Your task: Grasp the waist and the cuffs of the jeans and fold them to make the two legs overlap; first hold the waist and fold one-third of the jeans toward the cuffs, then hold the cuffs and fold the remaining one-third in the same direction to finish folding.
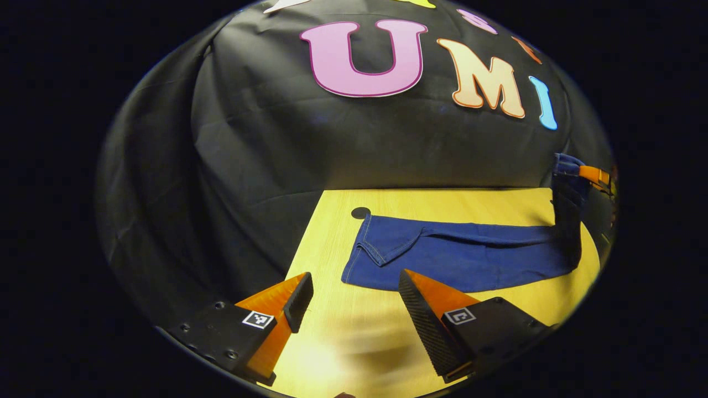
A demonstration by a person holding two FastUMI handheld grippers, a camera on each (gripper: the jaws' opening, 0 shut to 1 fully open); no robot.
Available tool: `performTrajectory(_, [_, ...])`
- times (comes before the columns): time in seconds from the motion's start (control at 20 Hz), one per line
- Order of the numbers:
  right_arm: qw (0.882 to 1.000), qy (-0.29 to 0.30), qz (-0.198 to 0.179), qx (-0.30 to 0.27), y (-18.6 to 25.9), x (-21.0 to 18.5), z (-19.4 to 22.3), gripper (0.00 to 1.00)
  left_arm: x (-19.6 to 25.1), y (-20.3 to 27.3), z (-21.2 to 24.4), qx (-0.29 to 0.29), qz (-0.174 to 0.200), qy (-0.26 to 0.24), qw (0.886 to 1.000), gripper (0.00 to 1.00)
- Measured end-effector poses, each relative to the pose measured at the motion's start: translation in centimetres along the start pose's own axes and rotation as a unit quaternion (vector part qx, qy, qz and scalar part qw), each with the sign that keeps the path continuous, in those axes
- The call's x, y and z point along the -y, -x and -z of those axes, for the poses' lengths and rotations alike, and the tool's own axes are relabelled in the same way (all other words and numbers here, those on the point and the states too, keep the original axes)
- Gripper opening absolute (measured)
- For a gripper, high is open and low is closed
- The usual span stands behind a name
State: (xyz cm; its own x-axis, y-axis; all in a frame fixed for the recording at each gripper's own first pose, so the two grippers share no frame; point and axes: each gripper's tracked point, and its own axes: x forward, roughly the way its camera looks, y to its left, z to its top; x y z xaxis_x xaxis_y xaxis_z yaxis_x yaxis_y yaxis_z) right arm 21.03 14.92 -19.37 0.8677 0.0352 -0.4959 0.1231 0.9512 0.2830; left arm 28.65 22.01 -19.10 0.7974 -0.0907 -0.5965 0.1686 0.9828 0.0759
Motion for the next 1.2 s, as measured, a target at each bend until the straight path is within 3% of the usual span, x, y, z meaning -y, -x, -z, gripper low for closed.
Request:
performTrajectory(0.4, [0.994, -0.054, -0.063, -0.071, -4.4, -7.1, 13.2, 0.06, -0.4, -2.5, 1.0, -0.015, 0.037, 0.006, 0.999, 0.96])
performTrajectory(0.65, [0.985, -0.048, -0.053, -0.156, -5.5, -7.4, 22.7, 0.06, -1.6, -5.8, 1.9, -0.031, 0.039, 0.001, 0.999, 0.95])
performTrajectory(0.75, [0.979, -0.048, -0.059, -0.188, -4.5, -7.9, 24.7, 0.08, -1.6, -7.7, 2.3, -0.041, 0.045, -0.011, 0.998, 0.96])
performTrajectory(0.95, [0.979, -0.006, -0.071, -0.19, -2.0, -7.6, 24.4, 1.0, -1.1, -12.7, 2.1, -0.046, 0.057, -0.024, 0.997, 0.96])
performTrajectory(1.2, [0.978, 0.045, -0.059, -0.195, 1.7, -5.1, 23.0, 0.94, -0.6, -18.7, 3.9, -0.082, 0.064, -0.005, 0.995, 0.96])
